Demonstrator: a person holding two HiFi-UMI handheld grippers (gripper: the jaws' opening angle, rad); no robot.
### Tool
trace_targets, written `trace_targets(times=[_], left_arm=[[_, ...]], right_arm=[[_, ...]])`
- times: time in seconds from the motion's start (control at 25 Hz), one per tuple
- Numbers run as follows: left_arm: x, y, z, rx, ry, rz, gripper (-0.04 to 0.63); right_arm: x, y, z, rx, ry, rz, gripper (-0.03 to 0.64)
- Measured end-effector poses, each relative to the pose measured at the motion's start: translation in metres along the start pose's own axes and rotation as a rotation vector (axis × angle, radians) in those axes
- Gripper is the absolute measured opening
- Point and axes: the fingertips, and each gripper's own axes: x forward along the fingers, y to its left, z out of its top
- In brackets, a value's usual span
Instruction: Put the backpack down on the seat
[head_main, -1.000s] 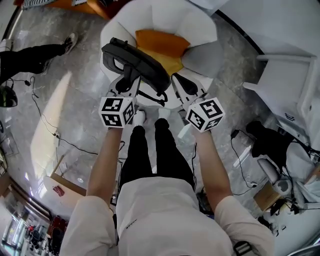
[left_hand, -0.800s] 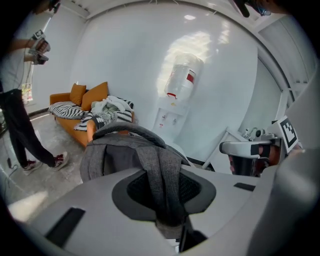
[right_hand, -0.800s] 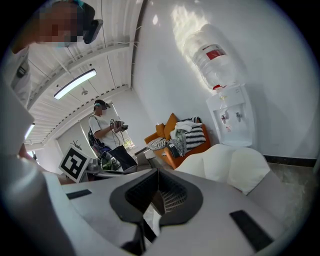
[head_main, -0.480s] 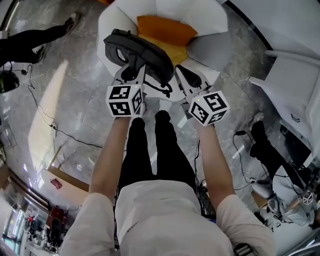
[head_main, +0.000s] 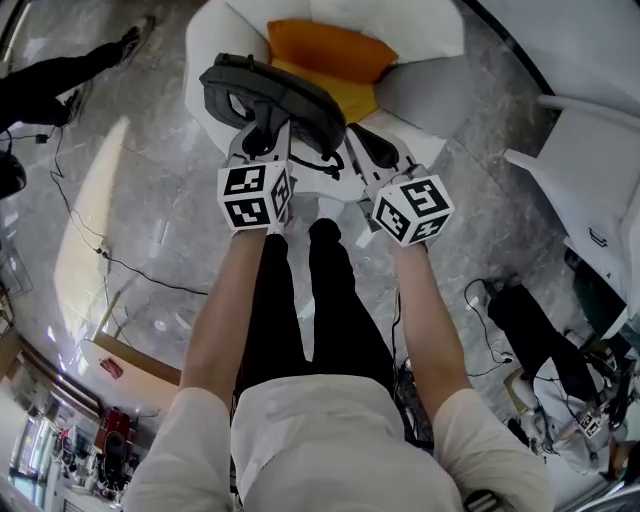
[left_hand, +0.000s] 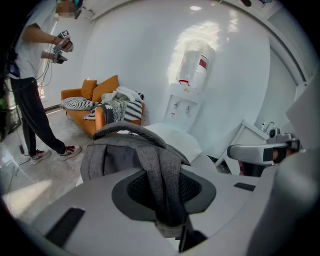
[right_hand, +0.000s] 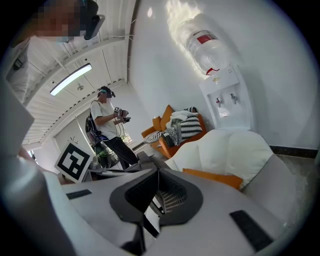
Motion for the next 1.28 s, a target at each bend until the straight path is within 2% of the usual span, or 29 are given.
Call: trace_targets(times=[0.28,0.6,1.28], left_arm=[[0.028,0.0,0.001,0.022,-0.003,0.009,0.097],[0.052,-0.006,0.004,0.009,-0.011,0.016,0.098],[0.105,-0.039,-0.003,0.066,0.012,-0.076,0.117]], right_arm=[[0.021,-0.023,0.001,0.004,-0.023,-0.021,0.026],[0.033,-0.044,0.002,0.011,-0.031,-0.035,0.026],[0.045,-0.077,-0.007,0.012,-0.024,-0.073,0.026]])
